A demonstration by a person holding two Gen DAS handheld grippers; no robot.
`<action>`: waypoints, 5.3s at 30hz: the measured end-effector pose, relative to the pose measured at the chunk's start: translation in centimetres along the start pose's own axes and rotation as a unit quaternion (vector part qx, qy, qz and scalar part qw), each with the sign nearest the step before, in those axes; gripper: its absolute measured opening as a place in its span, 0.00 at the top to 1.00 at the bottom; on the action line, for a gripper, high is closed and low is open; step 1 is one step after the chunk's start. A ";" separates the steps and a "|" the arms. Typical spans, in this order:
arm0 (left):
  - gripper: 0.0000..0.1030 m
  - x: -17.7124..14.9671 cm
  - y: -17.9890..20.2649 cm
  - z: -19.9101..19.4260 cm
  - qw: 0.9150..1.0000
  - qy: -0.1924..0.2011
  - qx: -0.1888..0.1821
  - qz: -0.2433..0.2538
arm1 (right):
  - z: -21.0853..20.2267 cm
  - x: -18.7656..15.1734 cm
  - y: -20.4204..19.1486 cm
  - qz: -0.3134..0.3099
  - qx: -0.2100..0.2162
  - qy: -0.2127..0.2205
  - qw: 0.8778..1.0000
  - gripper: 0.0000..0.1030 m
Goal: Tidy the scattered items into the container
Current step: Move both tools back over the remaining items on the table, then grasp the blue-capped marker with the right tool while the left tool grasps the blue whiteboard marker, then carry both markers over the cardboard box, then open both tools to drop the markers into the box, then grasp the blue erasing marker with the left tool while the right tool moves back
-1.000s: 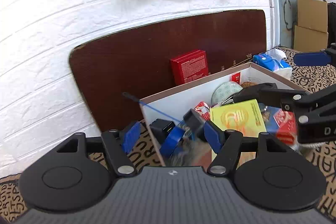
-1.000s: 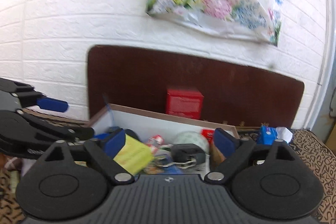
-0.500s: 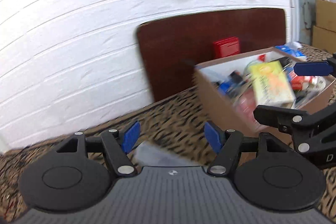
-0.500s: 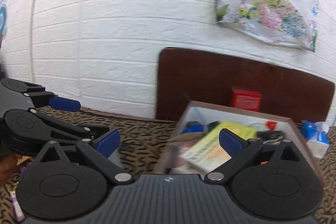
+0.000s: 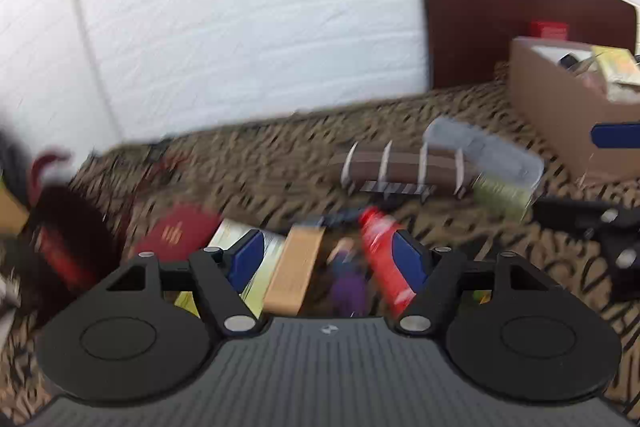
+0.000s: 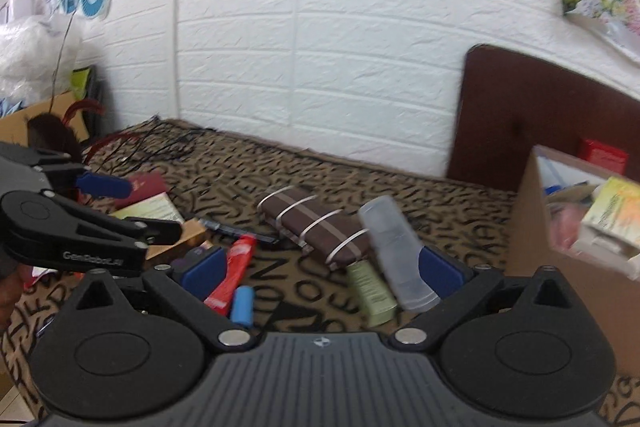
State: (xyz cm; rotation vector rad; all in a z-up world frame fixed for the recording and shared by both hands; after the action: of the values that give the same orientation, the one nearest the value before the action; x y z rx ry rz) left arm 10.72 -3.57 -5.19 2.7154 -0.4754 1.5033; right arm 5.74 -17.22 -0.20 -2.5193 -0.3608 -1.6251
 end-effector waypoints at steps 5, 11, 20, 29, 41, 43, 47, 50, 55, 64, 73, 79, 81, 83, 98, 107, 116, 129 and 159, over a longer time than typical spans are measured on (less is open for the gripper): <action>0.31 -4.5 0.0 0.7 0.998 -0.063 -0.008 -0.030 | 0.7 -2.8 -1.7 -0.009 0.008 -0.034 0.999 0.00; 0.31 -3.5 3.5 -0.5 0.998 -0.053 -0.016 -0.036 | 0.2 -4.8 -0.2 0.004 -0.016 -0.054 0.998 0.00; 0.29 -3.5 5.5 -0.2 0.998 -0.059 0.000 -0.016 | -1.3 -4.9 2.1 0.036 -0.028 -0.038 0.998 0.00; 0.25 -7.2 -0.8 -6.3 0.997 -0.036 0.069 0.005 | 0.0 -5.5 -1.4 0.013 0.019 -0.050 0.998 0.00; 0.25 -7.8 -0.8 -3.9 0.996 -0.030 0.079 0.026 | 1.3 -6.4 -5.4 -0.045 0.040 -0.067 0.996 0.00; 0.26 -8.1 -1.3 -2.5 0.996 -0.049 0.069 0.008 | 1.2 -6.4 -5.2 -0.040 0.038 -0.065 0.996 0.00; 0.53 -8.2 -2.0 -1.3 0.997 -0.050 0.035 -0.037 | 1.4 -6.4 -4.3 -0.031 0.022 -0.057 0.998 0.00; 0.84 -7.7 -1.2 -1.6 0.998 -0.047 0.005 -0.032 | 2.0 -6.4 -3.6 -0.030 0.010 -0.057 0.998 0.01; 0.83 -8.2 0.1 -2.2 0.999 -0.033 -0.029 -0.017 | 3.0 -5.3 -3.5 -0.014 0.045 -0.052 0.998 0.32; 0.82 -8.0 0.0 -2.2 0.999 -0.035 -0.034 -0.011 | 7.7 -6.0 -4.5 -0.029 0.076 -0.098 0.992 0.31; 0.82 -7.9 -0.2 -1.9 0.999 -0.032 -0.039 -0.020 | 6.9 -6.3 -4.7 -0.031 0.085 -0.092 0.992 0.46; 0.83 -7.7 -0.3 -2.1 0.998 -0.021 -0.042 -0.030 | 5.4 -6.2 -6.6 -0.115 0.081 -0.073 0.987 0.84; 0.83 -7.4 -0.4 -2.4 0.998 -0.014 -0.050 -0.042 | 5.1 -5.9 -6.4 -0.109 0.087 -0.072 0.988 0.84; 0.83 -6.4 -0.2 -3.5 0.997 0.014 -0.065 -0.043 | 4.6 -5.3 -5.9 -0.100 0.086 -0.065 0.989 0.84; 0.83 5.4 4.8 -5.1 0.985 0.114 -0.127 0.014 | -1.2 3.0 2.7 -0.001 0.039 0.061 0.997 0.84; 0.83 13.2 13.3 -2.6 0.968 0.152 -0.194 0.055 | -4.8 6.9 12.2 0.022 -0.036 0.117 0.992 0.84; 0.83 17.7 21.7 1.4 0.953 0.146 -0.253 0.078 | -7.6 9.6 25.8 0.061 -0.148 0.144 0.977 0.84; 0.80 15.8 26.2 6.1 0.959 0.089 -0.243 0.117 | -2.3 5.1 31.9 0.063 -0.189 0.057 0.978 0.81; 0.19 12.1 17.1 1.3 0.976 0.098 -0.160 0.106 | -5.1 4.1 17.1 0.101 -0.126 0.075 0.984 0.00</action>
State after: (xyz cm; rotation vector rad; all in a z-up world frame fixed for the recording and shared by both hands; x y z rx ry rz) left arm 13.36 -23.20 1.69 2.3049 -0.9336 1.5597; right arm 7.36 -34.30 6.07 -2.4806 0.1227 -1.8641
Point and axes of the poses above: each gripper's, at about its wrist camera, not at the fingertips, and z roughly the way its jaws point, y to its right, x to its top, the point moved 8 cm from there along z, roughly the way its jaws point, and after that the axes turned 3 degrees about y, right-handed, at the moved point
